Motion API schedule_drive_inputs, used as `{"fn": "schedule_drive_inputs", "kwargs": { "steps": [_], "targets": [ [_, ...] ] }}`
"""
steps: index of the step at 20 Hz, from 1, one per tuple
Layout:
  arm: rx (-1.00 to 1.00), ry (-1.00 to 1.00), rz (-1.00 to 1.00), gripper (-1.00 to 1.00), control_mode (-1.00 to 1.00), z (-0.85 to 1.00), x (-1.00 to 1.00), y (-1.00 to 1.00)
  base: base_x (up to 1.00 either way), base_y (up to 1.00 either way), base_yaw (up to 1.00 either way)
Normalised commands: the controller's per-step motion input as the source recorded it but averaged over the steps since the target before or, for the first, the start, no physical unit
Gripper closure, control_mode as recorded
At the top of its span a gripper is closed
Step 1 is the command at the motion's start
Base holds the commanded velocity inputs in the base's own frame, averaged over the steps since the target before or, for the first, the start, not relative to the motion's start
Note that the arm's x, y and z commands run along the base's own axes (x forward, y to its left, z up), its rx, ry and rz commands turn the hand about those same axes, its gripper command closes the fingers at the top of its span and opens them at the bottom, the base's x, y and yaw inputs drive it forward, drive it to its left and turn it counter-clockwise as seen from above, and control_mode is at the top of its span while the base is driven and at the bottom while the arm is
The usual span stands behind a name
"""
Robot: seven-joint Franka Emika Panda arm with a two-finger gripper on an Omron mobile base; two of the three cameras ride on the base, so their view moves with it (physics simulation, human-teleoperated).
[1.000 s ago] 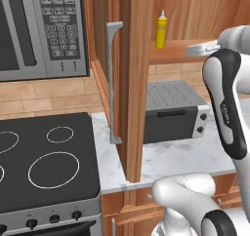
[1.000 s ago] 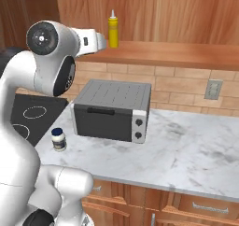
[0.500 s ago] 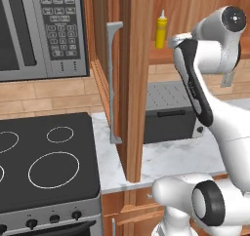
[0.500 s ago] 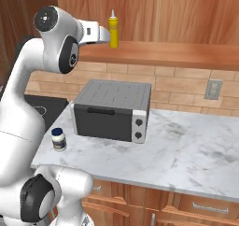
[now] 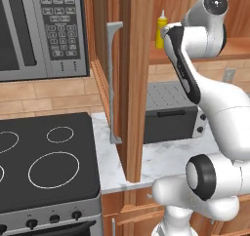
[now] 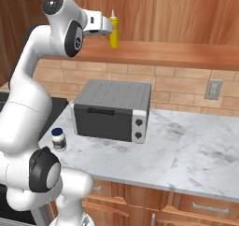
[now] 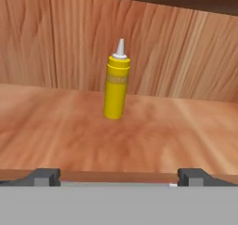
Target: Take 2 condiments from the cabinet and move them on the counter near the stove.Make sure the condiments are lined up with each other, next to each other.
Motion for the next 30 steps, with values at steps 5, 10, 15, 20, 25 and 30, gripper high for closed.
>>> {"fn": "schedule_drive_inputs", "kwargs": {
  "steps": [5, 10, 15, 20, 25, 30],
  "targets": [
    [0.00, 0.00, 0.00, -1.00, -1.00, 0.00, 0.38, 0.00, 0.00, 0.00, 0.00],
    [0.02, -0.05, 0.00, -1.00, -1.00, 0.00, 0.30, 0.00, 0.00, 0.00, 0.00],
    [0.03, -0.03, 0.00, -1.00, -1.00, 0.00, 0.36, 0.00, 0.00, 0.00, 0.00],
    [0.05, -0.09, 0.00, -1.00, -1.00, -0.12, 0.27, 0.00, 0.00, 0.00, 0.00],
    [0.03, -0.10, 0.00, -1.00, -1.00, -0.03, 0.25, 0.00, 0.00, 0.00, 0.00],
    [0.00, -0.02, -0.01, -1.00, -1.00, 0.00, 0.18, 0.00, 0.00, 0.00, 0.00]
  ]
}}
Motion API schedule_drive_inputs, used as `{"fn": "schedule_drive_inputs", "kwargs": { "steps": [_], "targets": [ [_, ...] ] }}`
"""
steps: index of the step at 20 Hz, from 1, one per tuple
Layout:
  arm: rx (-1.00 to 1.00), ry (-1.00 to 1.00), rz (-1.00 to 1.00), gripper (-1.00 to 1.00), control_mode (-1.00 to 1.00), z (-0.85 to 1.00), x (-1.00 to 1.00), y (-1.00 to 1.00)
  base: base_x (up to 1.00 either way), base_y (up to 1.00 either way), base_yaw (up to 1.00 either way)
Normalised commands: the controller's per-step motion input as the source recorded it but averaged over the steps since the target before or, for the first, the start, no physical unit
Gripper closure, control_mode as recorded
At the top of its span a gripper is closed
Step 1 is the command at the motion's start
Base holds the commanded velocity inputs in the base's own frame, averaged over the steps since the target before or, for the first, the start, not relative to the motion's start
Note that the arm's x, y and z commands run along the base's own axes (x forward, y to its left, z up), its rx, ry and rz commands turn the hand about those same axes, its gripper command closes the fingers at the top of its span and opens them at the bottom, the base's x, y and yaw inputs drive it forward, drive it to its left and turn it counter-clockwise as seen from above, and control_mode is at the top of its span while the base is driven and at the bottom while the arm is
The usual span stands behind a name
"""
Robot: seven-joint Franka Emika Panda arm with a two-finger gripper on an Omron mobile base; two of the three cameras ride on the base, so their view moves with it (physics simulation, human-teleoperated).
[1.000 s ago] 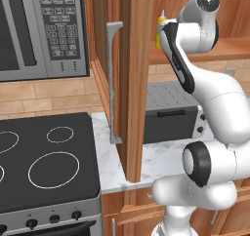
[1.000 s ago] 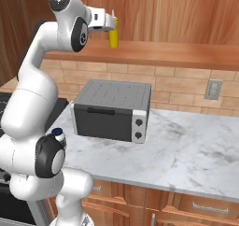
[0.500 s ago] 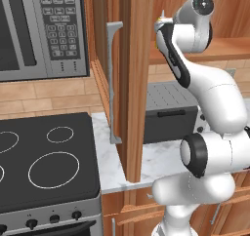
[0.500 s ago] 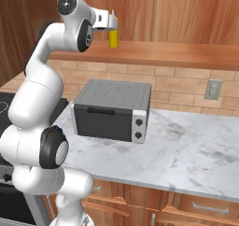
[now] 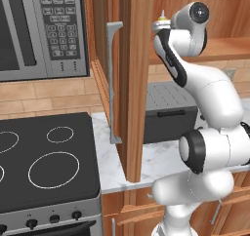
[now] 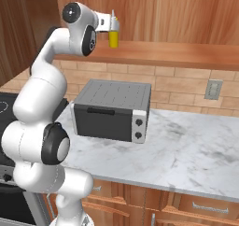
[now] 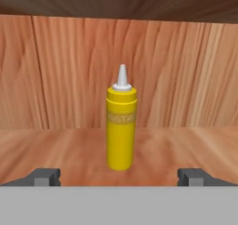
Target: Take 2 condiments from the cabinet and move them on the counter near the stove.Make sure the condiments are lined up with each other, next to each other.
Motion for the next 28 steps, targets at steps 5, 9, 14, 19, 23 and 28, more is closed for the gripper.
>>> {"fn": "schedule_drive_inputs", "kwargs": {
  "steps": [5, 9, 14, 19, 23, 28],
  "targets": [
    [0.00, 0.00, -0.02, -1.00, -1.00, 0.00, 0.26, 0.00, 0.00, 0.00, 0.00],
    [0.00, 0.00, -0.02, -1.00, -1.00, 0.00, 0.20, 0.00, 0.00, 0.00, 0.00],
    [0.00, 0.02, 0.00, -1.00, -1.00, 0.00, 0.23, 0.00, 0.00, 0.00, 0.00],
    [0.00, 0.03, 0.00, -1.00, -1.00, 0.00, 0.22, 0.00, 0.00, 0.00, 0.00],
    [0.00, 0.00, 0.00, -1.00, -1.00, 0.00, 0.21, -0.06, 0.00, 0.00, 0.00],
    [0.00, 0.00, 0.00, -1.00, -1.00, 0.00, 0.25, -0.06, 0.00, 0.00, 0.00]
  ]
}}
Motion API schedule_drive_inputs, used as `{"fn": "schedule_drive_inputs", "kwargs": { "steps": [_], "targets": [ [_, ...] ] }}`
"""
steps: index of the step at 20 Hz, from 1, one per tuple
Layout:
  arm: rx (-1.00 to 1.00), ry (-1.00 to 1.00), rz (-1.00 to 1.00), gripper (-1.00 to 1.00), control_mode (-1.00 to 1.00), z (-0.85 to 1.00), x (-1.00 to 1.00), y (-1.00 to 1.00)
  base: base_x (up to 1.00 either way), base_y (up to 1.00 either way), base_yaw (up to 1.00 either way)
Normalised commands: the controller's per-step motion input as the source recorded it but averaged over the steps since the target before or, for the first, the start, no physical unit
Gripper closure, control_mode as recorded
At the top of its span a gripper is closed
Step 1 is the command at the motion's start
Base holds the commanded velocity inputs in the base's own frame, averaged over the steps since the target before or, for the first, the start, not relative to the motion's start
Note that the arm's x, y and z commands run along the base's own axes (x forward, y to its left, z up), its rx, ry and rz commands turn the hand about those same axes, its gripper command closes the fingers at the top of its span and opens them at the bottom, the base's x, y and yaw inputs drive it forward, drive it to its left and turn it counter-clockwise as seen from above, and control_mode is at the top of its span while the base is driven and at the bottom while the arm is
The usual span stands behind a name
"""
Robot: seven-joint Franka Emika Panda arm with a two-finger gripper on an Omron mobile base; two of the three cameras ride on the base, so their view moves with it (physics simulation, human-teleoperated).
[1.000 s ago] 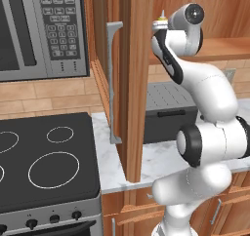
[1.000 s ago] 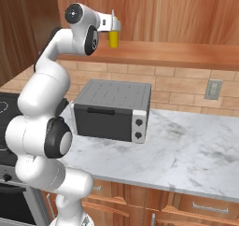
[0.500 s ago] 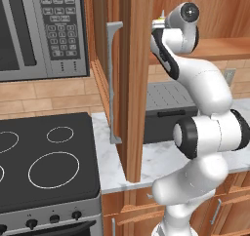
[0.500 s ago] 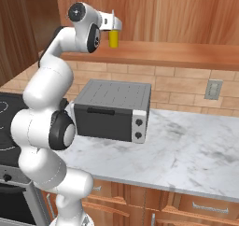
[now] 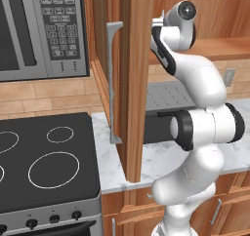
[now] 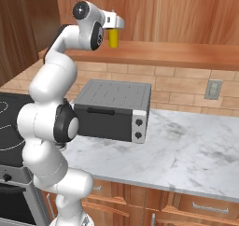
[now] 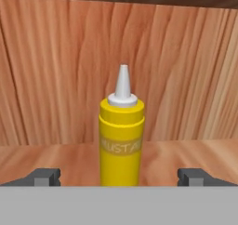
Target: Take 2 condiments from the cabinet and move them on the counter near the stove.Make sure the condiments are lined up with each other, next to each other.
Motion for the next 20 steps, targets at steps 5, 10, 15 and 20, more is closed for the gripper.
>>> {"fn": "schedule_drive_inputs", "kwargs": {
  "steps": [5, 10, 15, 20],
  "targets": [
    [0.00, 0.00, 0.00, -1.00, -1.00, 0.00, 0.21, -0.10, 0.00, 0.00, 0.00],
    [0.00, 0.00, 0.00, -1.00, -1.00, 0.00, 0.15, -0.07, 0.00, 0.00, 0.00],
    [0.00, 0.00, 0.00, -1.00, -1.00, 0.00, 0.07, -0.02, 0.00, 0.00, 0.00],
    [0.00, 0.00, 0.00, -1.00, -1.00, -0.04, 0.01, 0.00, 0.00, 0.00, 0.00]
  ]
}}
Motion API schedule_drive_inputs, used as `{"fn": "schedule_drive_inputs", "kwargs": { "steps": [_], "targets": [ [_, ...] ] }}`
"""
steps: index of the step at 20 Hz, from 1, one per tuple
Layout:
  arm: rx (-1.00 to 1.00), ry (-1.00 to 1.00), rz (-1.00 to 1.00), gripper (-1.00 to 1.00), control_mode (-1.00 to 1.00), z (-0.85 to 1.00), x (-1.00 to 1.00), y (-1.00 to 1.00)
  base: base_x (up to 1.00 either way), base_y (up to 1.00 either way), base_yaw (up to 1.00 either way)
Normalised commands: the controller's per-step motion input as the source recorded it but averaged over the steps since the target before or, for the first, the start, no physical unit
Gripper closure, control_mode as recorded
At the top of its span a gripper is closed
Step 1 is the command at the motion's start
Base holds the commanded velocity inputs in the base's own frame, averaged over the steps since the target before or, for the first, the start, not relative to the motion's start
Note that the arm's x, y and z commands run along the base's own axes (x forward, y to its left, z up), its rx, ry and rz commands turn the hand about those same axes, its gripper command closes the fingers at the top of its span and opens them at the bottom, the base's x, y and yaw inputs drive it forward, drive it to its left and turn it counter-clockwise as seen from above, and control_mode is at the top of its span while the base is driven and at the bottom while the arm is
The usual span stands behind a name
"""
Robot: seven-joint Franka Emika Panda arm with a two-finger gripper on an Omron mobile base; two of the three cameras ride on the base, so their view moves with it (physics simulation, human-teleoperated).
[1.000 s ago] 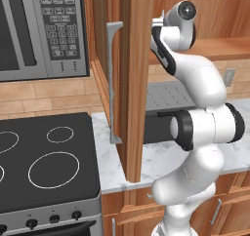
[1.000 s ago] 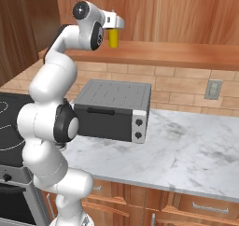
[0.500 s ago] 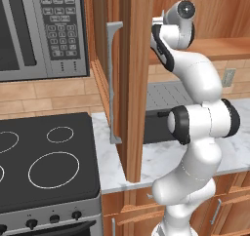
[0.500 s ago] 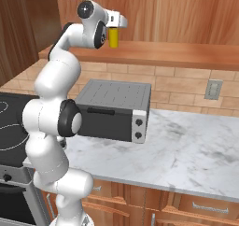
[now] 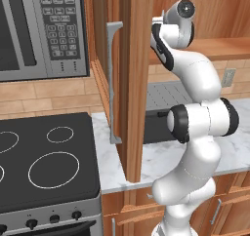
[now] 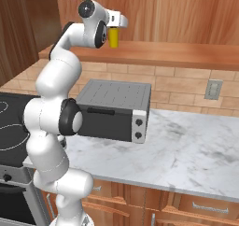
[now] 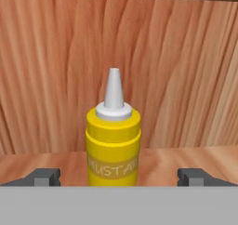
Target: Take 2 condiments from the cabinet and move them on the counter near the stove.Make sure the condiments are lined up with each other, next to each other.
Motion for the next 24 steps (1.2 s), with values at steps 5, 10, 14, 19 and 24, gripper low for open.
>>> {"fn": "schedule_drive_inputs", "kwargs": {
  "steps": [5, 10, 14, 19, 24],
  "targets": [
    [0.00, 0.01, 0.00, -1.00, -1.00, -0.04, 0.05, 0.00, 0.00, 0.00, 0.00],
    [0.00, 0.03, 0.00, -1.00, -1.00, -0.08, 0.16, 0.00, 0.00, 0.00, 0.00],
    [0.00, 0.03, 0.00, -1.00, -1.00, -0.04, 0.24, 0.00, 0.00, 0.00, 0.00],
    [0.00, 0.02, 0.00, -1.00, -1.00, 0.00, 0.23, 0.00, 0.00, 0.00, 0.00],
    [0.00, 0.03, 0.00, -1.00, -1.00, 0.00, 0.25, 0.00, 0.00, 0.00, 0.00]
  ]
}}
